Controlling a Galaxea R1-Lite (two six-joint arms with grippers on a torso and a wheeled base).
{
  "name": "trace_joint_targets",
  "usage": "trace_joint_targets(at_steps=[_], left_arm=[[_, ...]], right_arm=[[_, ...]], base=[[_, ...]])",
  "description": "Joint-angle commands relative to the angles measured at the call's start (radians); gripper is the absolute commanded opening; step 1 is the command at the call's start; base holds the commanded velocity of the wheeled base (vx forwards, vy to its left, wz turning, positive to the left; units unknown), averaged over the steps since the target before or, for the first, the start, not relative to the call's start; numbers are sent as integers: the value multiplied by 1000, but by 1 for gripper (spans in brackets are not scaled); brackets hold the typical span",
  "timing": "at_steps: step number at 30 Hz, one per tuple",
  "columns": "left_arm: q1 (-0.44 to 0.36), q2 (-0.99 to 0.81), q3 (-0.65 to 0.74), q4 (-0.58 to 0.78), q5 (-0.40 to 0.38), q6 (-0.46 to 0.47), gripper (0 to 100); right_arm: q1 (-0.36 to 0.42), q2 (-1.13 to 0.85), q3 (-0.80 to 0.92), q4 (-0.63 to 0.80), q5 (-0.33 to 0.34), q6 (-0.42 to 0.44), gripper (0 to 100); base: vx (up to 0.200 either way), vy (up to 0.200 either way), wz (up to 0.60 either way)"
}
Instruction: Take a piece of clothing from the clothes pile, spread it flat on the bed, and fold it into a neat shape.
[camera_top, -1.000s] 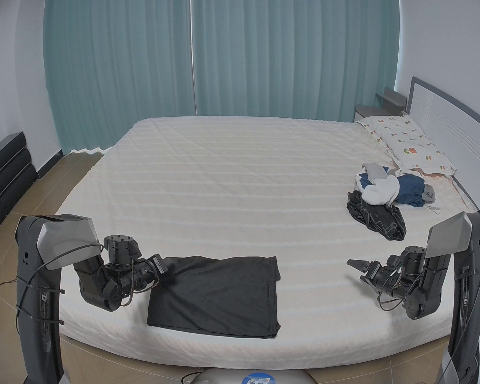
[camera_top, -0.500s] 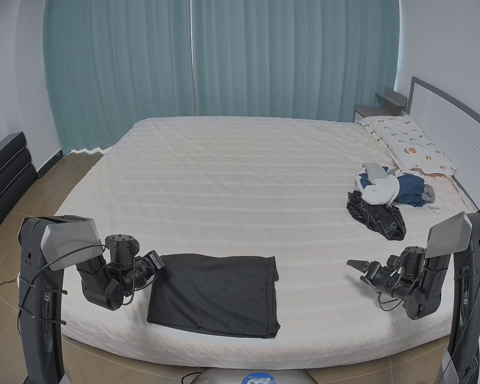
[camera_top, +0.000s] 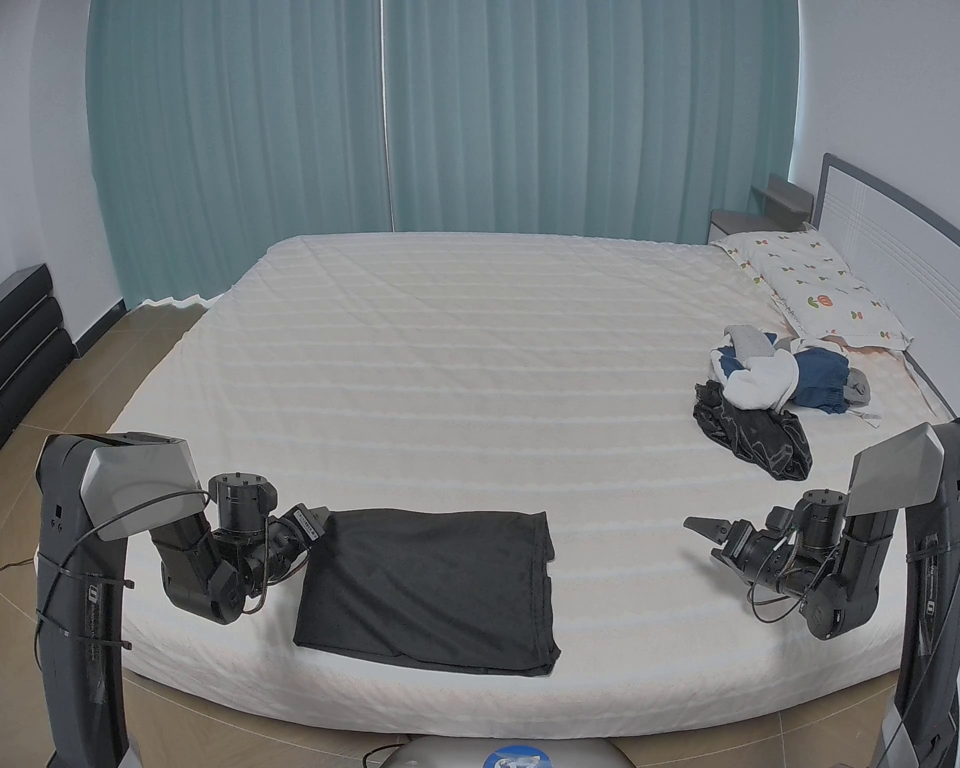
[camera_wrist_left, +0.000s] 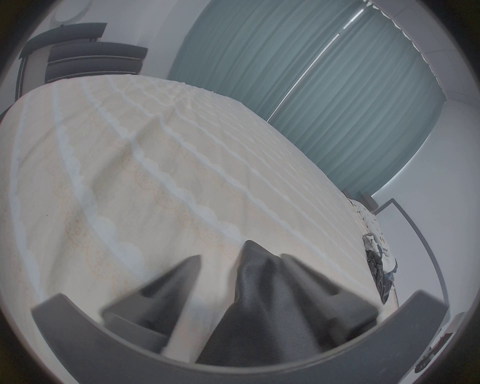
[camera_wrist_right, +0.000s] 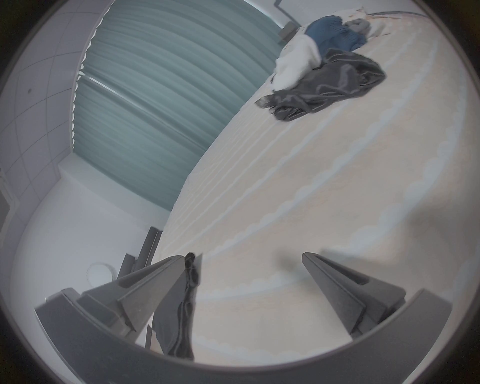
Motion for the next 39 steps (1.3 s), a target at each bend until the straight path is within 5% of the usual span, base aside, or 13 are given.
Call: trace_joint_targets(at_steps=[1, 10, 28, 38, 39], left_arm=[[1, -9, 9, 0, -12, -42, 100], [14, -56, 68, 0, -22, -128, 100], [14, -58, 71, 0, -27, -137, 100], [14, -58, 70, 0, -27, -137, 100], [14, -58, 70, 0, -27, -137, 100]], right_arm=[[112, -18, -39, -3, -25, 8, 100], [345, 56, -318, 175, -158, 28, 100], [480, 146, -702, 488, -284, 29, 100], [474, 197, -775, 508, -318, 28, 100], [474, 197, -775, 508, -318, 28, 0]], base=[[0, 0, 0], [0, 0, 0], [0, 0, 0], [0, 0, 0], [0, 0, 0]])
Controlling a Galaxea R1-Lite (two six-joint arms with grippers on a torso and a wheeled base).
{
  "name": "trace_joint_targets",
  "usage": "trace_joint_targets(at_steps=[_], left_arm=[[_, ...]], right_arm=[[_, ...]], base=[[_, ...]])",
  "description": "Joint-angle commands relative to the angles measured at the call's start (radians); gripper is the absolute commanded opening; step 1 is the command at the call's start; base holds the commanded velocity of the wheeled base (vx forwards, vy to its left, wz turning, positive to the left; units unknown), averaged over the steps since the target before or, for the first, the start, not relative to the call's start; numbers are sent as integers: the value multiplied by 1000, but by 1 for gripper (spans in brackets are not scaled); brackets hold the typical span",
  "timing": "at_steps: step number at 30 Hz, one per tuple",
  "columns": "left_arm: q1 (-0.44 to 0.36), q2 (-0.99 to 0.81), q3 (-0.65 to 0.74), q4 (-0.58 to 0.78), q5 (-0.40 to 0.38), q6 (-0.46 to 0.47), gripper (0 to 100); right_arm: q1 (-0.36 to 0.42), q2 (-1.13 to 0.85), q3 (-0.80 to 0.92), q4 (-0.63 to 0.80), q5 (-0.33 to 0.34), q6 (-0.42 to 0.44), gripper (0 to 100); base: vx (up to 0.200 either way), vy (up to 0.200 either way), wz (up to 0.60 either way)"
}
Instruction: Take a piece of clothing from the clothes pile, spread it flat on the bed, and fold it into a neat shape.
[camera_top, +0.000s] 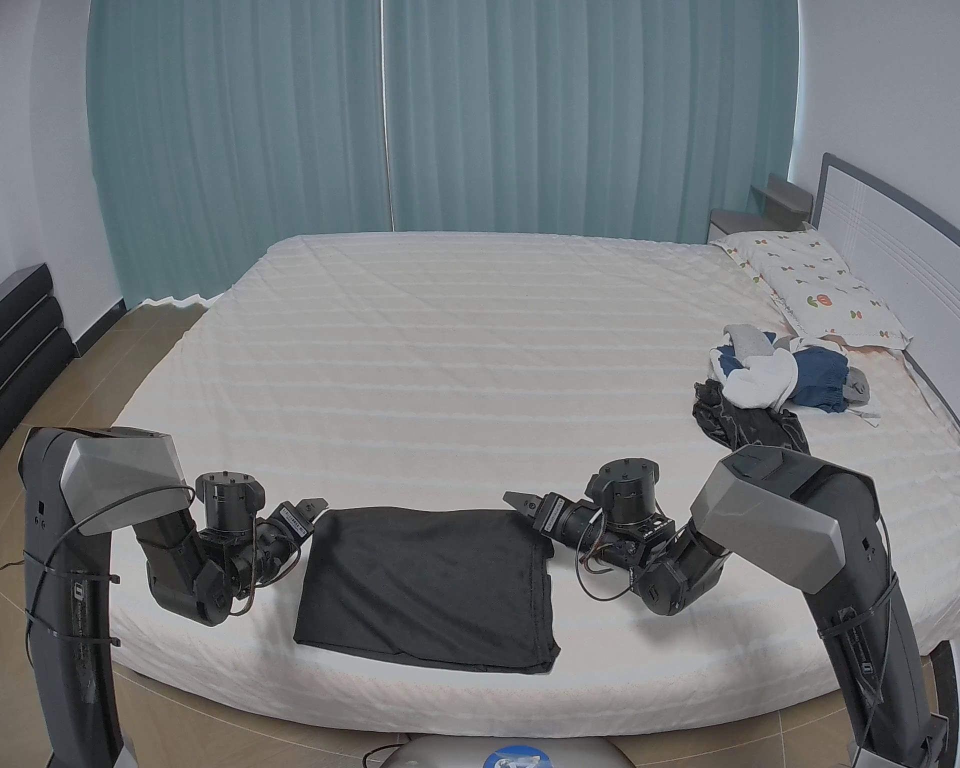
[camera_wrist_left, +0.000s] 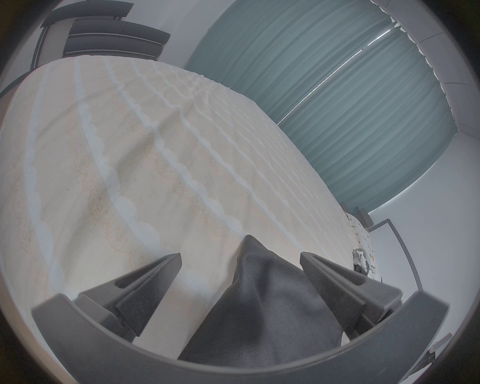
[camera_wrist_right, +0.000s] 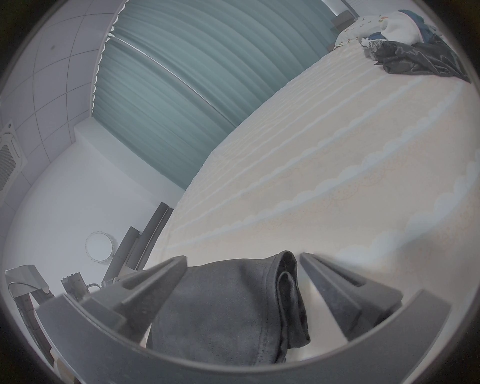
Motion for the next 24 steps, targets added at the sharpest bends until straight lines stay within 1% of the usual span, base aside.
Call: trace_joint_targets(at_steps=[1, 6, 11, 15, 18, 24], left_arm=[[0, 0, 0, 0, 0, 0, 100], [0, 1, 0, -2, 2, 0, 100], [0, 1, 0, 0, 2, 1, 100], [0, 1, 0, 0, 2, 1, 100], [0, 1, 0, 0, 2, 1, 100], [0, 3, -2, 0, 3, 3, 100]], right_arm=[[-2, 26, -23, 3, 1, 0, 0], [-4, 26, -26, 26, -1, -1, 0], [-27, 24, -41, 33, -7, -1, 0], [-51, 27, -70, 39, -30, 0, 0], [-64, 32, -76, 39, -30, 0, 0], [-60, 46, -75, 37, -30, 0, 0]], base=[[0, 0, 0], [0, 0, 0], [0, 0, 0], [0, 0, 0], [0, 0, 0], [0, 0, 0]])
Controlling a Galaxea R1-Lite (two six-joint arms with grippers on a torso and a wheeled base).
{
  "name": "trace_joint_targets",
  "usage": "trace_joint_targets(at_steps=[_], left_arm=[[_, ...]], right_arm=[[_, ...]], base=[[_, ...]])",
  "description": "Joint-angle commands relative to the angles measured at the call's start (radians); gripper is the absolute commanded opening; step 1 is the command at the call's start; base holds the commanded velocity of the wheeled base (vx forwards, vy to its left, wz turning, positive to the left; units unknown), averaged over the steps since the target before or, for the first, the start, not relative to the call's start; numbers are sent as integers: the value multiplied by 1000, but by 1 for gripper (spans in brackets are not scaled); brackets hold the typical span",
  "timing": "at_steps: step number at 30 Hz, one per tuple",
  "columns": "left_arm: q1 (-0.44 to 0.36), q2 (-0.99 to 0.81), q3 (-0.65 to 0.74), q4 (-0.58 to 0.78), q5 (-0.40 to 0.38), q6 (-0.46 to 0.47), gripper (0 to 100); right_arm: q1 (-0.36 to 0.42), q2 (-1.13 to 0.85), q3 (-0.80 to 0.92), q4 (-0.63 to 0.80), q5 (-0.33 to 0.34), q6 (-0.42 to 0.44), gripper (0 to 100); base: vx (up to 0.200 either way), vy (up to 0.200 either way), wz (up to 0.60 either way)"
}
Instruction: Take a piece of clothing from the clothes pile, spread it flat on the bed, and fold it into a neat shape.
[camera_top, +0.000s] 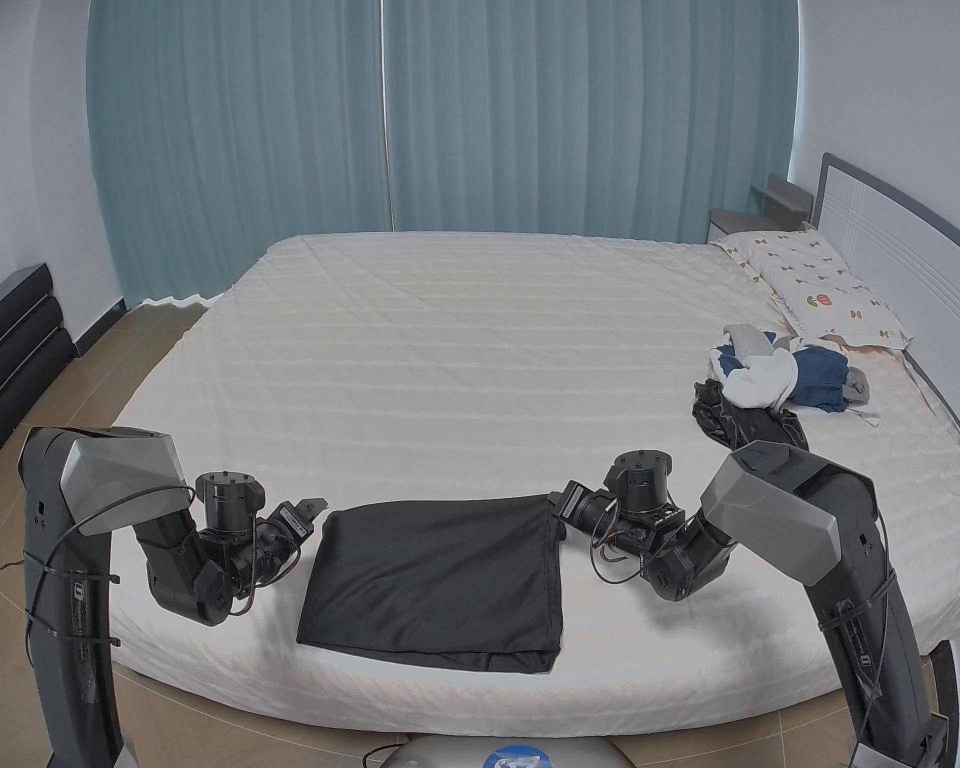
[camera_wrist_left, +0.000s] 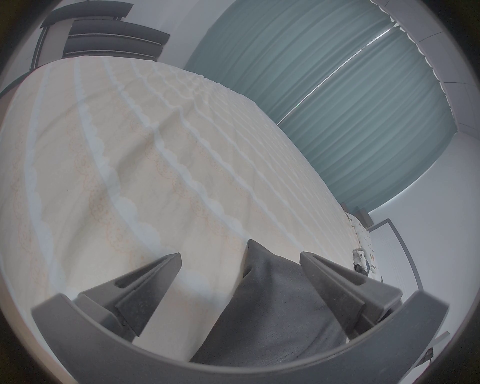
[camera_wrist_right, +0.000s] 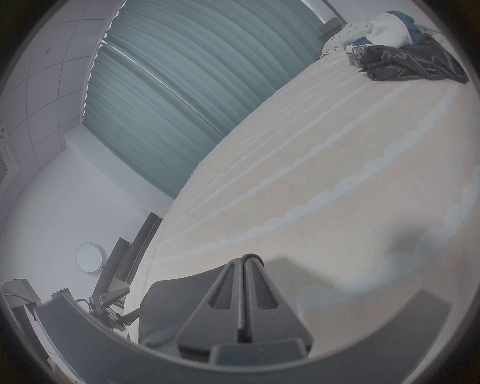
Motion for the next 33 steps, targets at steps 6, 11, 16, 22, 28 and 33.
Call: trace_joint_targets(at_steps=[6, 11, 16, 22, 28, 33], left_arm=[[0, 3, -1, -2, 2, 0, 100], [0, 3, -1, 0, 2, -1, 100], [0, 3, -1, 0, 2, -1, 100], [0, 4, -1, -2, 2, 0, 100], [0, 4, -1, 0, 2, 0, 100], [0, 4, -1, 0, 2, 0, 100]], right_arm=[[4, 7, 8, 13, 0, -1, 100], [-7, -21, 42, 10, -1, -8, 100], [-20, -140, 209, 0, 14, -29, 100], [22, -254, 516, -133, 80, -58, 100], [92, -291, 684, -231, 129, -74, 100], [164, -266, 726, -240, 125, -87, 100]], base=[[0, 0, 0], [0, 0, 0], [0, 0, 0], [0, 0, 0], [0, 0, 0], [0, 0, 0]])
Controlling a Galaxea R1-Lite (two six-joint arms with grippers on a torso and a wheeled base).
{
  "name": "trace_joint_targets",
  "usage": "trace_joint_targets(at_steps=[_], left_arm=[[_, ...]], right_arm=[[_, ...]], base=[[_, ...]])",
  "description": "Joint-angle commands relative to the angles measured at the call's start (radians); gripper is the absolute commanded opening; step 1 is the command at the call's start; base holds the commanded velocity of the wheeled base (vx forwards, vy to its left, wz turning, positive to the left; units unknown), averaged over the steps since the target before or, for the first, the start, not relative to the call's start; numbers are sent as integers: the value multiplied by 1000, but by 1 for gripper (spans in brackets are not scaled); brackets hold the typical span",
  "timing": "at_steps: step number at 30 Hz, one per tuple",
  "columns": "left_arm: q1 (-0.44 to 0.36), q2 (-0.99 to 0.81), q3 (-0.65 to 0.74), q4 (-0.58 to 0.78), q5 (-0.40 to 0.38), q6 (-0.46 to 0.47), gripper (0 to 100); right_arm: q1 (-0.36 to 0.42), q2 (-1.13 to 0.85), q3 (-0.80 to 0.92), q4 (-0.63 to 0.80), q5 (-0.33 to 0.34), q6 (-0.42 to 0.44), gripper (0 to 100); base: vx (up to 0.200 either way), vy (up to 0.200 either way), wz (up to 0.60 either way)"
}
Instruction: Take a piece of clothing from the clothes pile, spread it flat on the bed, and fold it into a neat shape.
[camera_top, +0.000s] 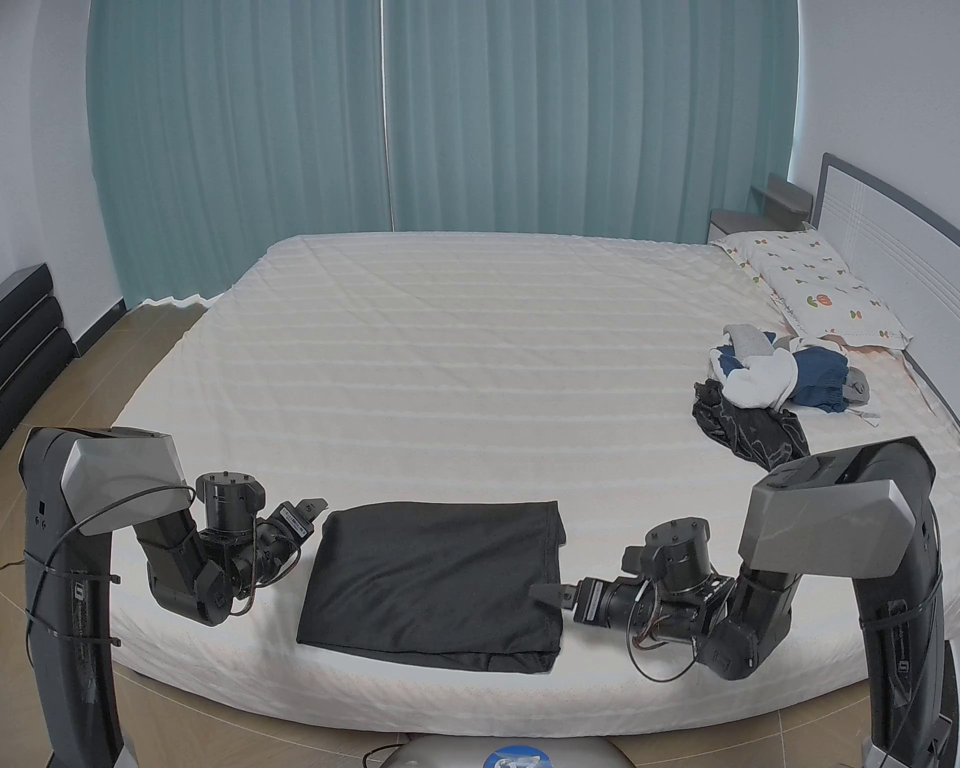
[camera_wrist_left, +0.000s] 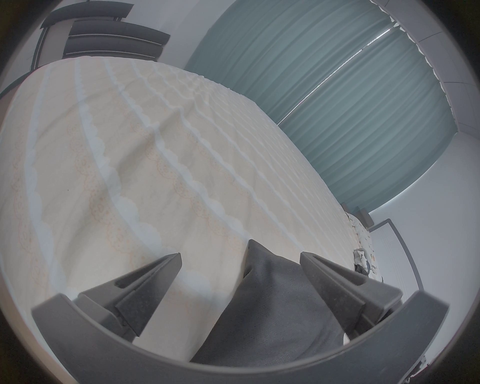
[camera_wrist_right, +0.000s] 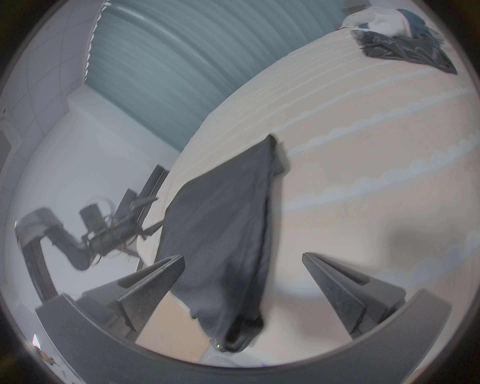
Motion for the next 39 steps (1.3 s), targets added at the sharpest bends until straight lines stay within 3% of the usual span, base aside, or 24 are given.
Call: trace_joint_targets(at_steps=[1, 14, 15, 39], left_arm=[[0, 2, 0, 0, 0, 0, 100], [0, 4, -2, 0, 0, 1, 100], [0, 4, -3, 0, 0, 1, 100], [0, 4, -3, 0, 0, 0, 100]], right_arm=[[64, -24, 59, -23, 7, -15, 100], [70, -16, 62, -12, 4, -79, 100], [70, -14, 60, -9, 4, -88, 0], [70, -56, 140, 2, -2, -105, 0]], base=[[0, 0, 0], [0, 0, 0], [0, 0, 0], [0, 0, 0]])
